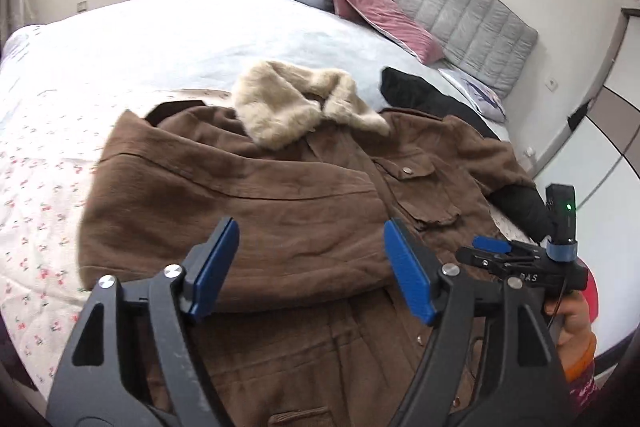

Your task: Fold large clothes

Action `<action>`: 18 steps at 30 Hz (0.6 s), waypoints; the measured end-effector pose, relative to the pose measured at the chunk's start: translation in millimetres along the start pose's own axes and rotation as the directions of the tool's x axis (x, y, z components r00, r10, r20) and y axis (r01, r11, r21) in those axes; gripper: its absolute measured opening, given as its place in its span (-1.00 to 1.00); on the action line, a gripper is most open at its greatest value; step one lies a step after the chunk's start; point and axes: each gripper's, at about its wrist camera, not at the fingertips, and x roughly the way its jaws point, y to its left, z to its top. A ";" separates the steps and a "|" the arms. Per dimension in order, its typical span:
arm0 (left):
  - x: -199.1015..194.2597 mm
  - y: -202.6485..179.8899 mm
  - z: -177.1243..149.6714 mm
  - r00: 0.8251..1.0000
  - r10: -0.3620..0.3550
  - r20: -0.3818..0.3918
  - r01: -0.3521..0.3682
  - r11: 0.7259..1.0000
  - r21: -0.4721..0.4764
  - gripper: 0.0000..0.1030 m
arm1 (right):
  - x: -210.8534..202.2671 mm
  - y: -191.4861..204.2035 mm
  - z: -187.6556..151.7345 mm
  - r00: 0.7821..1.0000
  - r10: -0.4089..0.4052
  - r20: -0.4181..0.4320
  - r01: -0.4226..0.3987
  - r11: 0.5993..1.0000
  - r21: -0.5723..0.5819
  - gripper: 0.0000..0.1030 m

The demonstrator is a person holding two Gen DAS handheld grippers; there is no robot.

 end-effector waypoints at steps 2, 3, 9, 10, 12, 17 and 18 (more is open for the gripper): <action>-14.6 25.4 -2.8 0.996 0.077 0.053 -0.075 0.996 -0.045 0.46 | -1.0 2.8 -0.8 1.000 -0.005 0.001 0.005 1.000 -0.013 0.75; -18.7 39.4 -6.0 0.992 0.090 0.089 -0.083 0.994 -0.071 0.46 | -1.3 4.4 -0.4 1.000 0.000 0.000 0.000 1.000 -0.016 0.75; -29.0 117.6 -3.4 0.988 0.113 0.108 -0.086 0.970 -0.228 0.46 | 17.0 14.3 21.6 0.984 0.174 -0.047 -0.171 0.983 0.063 0.75; -30.5 126.9 -0.5 0.988 0.101 0.120 -0.070 0.969 -0.237 0.46 | 26.1 16.3 30.1 0.976 0.210 -0.056 -0.205 0.975 0.079 0.75; -29.0 141.9 5.3 0.989 0.083 0.120 -0.052 0.969 -0.240 0.33 | 48.5 20.5 47.8 0.969 0.239 -0.055 -0.232 0.966 0.112 0.74; -8.6 163.0 12.3 0.995 0.085 0.061 -0.069 0.972 -0.224 0.00 | 116.1 40.4 67.4 0.968 0.225 -0.106 -0.211 0.968 0.136 0.50; -5.1 165.6 12.8 0.995 0.083 0.060 -0.068 0.973 -0.219 -0.06 | 124.6 47.8 68.5 0.979 0.177 -0.103 -0.166 0.980 0.107 0.21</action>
